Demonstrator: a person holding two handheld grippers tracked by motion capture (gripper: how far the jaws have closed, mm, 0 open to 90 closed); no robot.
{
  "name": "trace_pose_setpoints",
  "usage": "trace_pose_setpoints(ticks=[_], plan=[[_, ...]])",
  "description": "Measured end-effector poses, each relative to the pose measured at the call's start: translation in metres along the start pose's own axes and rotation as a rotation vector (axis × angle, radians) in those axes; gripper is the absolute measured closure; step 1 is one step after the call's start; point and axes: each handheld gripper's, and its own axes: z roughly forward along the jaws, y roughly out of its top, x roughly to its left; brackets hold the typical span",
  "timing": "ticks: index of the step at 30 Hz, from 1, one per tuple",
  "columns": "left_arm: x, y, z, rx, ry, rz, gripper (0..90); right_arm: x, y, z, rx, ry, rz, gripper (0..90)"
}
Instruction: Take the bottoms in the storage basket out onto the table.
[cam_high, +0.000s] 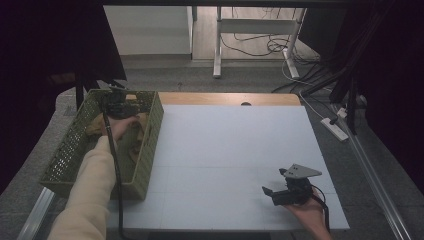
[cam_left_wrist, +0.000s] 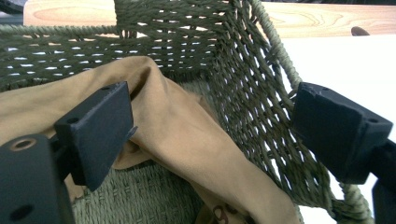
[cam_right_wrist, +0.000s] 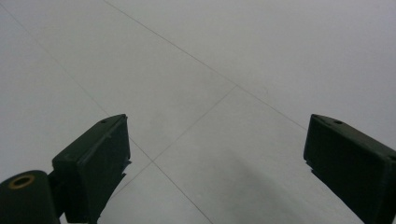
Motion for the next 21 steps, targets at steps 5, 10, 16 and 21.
trace_pose_setpoints(ticks=[5,10,16,21], plan=[[0.004,-0.002,0.005,0.019,0.003,-0.015,11.6,0.000,0.000,0.001,0.003,0.003,-0.002,6.9],[0.006,-0.005,0.010,0.039,0.003,-0.026,10.5,0.000,0.000,0.001,0.006,0.002,-0.006,6.9],[0.009,-0.008,0.013,0.053,0.013,-0.034,9.6,0.001,0.000,0.001,0.008,0.001,-0.007,7.0],[0.011,-0.010,0.016,0.064,0.020,-0.037,9.4,0.001,0.000,0.002,0.014,-0.001,-0.011,6.9]])
